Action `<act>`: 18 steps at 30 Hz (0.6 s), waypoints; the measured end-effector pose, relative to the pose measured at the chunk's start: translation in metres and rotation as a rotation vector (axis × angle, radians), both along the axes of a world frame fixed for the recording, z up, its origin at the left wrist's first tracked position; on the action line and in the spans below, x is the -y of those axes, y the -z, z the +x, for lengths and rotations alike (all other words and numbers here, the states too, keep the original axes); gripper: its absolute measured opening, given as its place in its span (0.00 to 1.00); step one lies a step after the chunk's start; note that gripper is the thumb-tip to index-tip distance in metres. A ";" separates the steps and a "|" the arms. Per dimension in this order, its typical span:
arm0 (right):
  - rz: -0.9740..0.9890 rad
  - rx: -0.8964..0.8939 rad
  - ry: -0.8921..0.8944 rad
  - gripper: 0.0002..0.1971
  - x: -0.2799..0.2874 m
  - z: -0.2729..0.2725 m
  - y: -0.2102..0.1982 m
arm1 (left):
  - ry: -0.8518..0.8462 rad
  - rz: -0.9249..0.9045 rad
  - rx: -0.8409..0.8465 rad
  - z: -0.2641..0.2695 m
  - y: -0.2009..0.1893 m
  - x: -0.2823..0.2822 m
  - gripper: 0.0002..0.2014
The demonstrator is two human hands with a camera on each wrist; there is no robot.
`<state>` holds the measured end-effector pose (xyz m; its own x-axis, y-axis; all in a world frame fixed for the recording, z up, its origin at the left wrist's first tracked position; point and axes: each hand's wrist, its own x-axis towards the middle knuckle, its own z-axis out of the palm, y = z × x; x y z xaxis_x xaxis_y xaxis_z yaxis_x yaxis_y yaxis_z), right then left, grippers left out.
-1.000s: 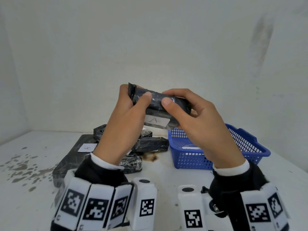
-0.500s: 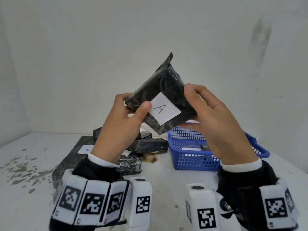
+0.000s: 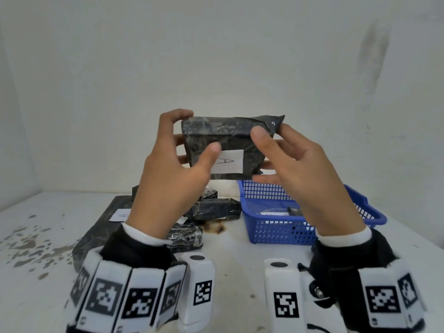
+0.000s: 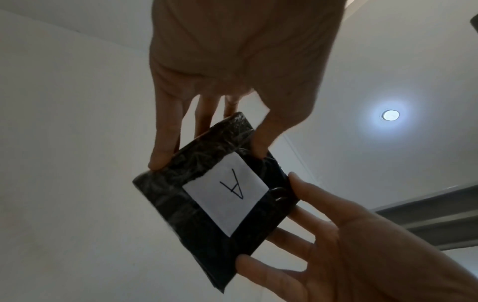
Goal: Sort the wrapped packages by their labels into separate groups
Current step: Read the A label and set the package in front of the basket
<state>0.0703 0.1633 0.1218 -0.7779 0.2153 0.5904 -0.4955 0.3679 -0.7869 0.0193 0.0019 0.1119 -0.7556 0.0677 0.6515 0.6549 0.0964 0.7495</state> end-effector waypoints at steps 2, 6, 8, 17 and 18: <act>-0.042 -0.006 -0.012 0.13 -0.002 0.000 0.000 | 0.028 0.029 0.009 0.002 -0.002 -0.001 0.16; -0.055 -0.001 -0.023 0.11 -0.005 0.002 -0.001 | 0.070 0.034 -0.015 0.005 -0.004 -0.002 0.10; -0.035 -0.006 -0.028 0.10 -0.004 0.003 0.000 | 0.087 0.051 -0.008 0.006 -0.005 -0.002 0.09; 0.009 -0.047 -0.012 0.12 0.004 0.004 0.000 | 0.137 -0.017 0.006 0.005 -0.001 -0.004 0.17; 0.007 -0.049 -0.009 0.12 0.004 0.004 0.001 | 0.143 -0.021 0.005 0.006 -0.001 -0.004 0.17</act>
